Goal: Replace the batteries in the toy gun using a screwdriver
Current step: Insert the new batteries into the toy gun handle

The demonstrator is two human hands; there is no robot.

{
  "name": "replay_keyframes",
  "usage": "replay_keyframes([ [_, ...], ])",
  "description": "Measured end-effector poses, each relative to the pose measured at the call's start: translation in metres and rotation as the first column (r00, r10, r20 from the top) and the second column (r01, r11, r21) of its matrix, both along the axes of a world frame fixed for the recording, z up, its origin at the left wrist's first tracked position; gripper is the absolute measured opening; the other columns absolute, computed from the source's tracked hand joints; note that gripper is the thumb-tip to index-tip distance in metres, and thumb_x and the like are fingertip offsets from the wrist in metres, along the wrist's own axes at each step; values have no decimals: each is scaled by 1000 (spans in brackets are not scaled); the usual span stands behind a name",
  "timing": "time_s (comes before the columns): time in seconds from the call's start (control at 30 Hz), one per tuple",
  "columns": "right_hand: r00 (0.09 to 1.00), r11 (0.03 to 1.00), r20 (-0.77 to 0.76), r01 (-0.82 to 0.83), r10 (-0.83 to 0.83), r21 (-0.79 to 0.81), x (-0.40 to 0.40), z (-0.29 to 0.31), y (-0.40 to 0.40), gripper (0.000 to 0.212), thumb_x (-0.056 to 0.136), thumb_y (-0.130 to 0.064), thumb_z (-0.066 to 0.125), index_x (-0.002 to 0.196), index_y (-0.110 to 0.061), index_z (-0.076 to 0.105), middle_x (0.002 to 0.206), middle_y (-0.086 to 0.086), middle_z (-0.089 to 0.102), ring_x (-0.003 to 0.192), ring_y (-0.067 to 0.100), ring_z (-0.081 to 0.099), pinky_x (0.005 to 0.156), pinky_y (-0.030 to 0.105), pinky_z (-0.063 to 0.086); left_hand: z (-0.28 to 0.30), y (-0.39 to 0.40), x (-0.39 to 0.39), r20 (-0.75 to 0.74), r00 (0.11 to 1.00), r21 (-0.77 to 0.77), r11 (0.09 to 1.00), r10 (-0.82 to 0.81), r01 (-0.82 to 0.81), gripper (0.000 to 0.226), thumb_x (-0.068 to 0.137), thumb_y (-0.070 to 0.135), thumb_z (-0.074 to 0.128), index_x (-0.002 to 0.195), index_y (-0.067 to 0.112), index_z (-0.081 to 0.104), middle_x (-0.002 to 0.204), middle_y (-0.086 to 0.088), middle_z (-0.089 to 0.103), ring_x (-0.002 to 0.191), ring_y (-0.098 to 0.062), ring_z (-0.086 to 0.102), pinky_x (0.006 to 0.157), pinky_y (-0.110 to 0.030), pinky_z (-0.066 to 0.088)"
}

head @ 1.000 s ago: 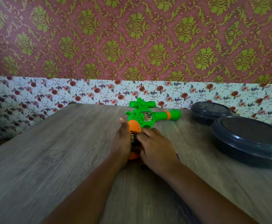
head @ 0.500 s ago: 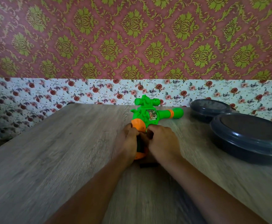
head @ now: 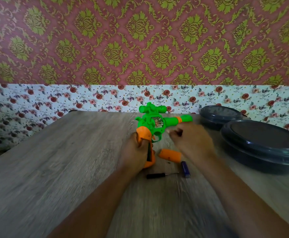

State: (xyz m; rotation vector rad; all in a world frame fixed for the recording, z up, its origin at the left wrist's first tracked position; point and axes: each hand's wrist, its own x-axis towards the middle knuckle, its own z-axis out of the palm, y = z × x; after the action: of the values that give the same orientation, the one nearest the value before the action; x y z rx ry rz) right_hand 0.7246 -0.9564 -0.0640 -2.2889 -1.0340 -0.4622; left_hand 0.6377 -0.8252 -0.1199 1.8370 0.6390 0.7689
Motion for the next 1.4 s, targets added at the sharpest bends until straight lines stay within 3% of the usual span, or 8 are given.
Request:
replay_keyframes([
  [0.3, 943, 861, -303, -38, -137, -508, 22, -3, -22, 37, 73, -49, 69, 72, -16, 53, 76, 3, 63, 71, 19, 60, 61, 29, 45, -2, 5, 5, 9, 1000, -113, 994, 16, -15, 24, 70, 43, 40, 85, 26, 51, 89, -15, 67, 82, -36, 68, 78, -57, 55],
  [0.47, 889, 806, -433, -146, -148, -574, 8, 7, -29, 27, 80, -36, 69, 72, -13, 56, 58, -1, 62, 44, 11, 51, 42, 19, 37, -1, 3, 3, 20, 1000, -115, 993, 10, -8, 19, 76, 41, 42, 83, 26, 52, 89, -17, 67, 82, -36, 68, 78, -58, 55],
  [0.7, 882, 758, -468, -271, -51, -593, 8, 10, -30, 16, 74, -24, 74, 76, -19, 59, 72, -1, 57, 66, 13, 54, 54, 23, 41, -4, 4, 5, 18, 1000, -119, 993, -2, 4, 39, 61, 57, 39, 84, 28, 51, 92, -19, 66, 83, -37, 68, 77, -58, 55],
  [0.83, 874, 803, -483, -319, 45, -503, 9, 11, -33, 12, 75, -17, 73, 84, -15, 65, 80, 0, 63, 68, 10, 56, 57, 22, 43, -5, 6, 5, 5, 1000, -133, 991, -9, 9, 40, 58, 59, 39, 84, 30, 50, 93, -17, 67, 84, -36, 68, 79, -57, 55],
  [1.03, 724, 881, -590, -471, 358, -44, 5, 19, -35, 13, 76, -8, 73, 88, -13, 70, 90, 7, 71, 81, 16, 65, 76, 33, 52, 4, 0, 1, 5, 1000, -103, 995, -4, 5, 13, 82, 43, 44, 82, 30, 46, 89, -13, 66, 80, -31, 69, 79, -55, 56],
  [1.17, 634, 867, -630, -481, 449, 134, -3, 13, -27, 11, 83, -6, 64, 94, -10, 65, 93, 19, 65, 76, 22, 64, 65, 33, 57, 2, 0, 2, 16, 1000, -85, 996, 7, -6, 14, 96, 25, 44, 83, 27, 47, 84, -9, 66, 79, -30, 70, 78, -55, 56],
  [1.33, 753, 866, -461, -494, 469, 74, -14, -4, -6, 17, 84, -8, 63, 96, -18, 69, 90, 10, 69, 67, 17, 61, 66, 32, 50, 2, 1, 1, -33, 999, 42, 999, 27, -26, 15, 96, 25, 42, 96, 16, 53, 91, -12, 64, 82, -27, 63, 80, -51, 54],
  [1.4, 818, 885, -363, -463, 446, 44, -17, -12, 1, 20, 82, -8, 65, 99, -18, 70, 93, 4, 69, 72, 10, 59, 69, 22, 45, 3, -1, -1, -17, 1000, 47, 999, 16, -15, 19, 95, 28, 42, 95, 14, 55, 89, -12, 64, 81, -28, 63, 78, -53, 54],
])
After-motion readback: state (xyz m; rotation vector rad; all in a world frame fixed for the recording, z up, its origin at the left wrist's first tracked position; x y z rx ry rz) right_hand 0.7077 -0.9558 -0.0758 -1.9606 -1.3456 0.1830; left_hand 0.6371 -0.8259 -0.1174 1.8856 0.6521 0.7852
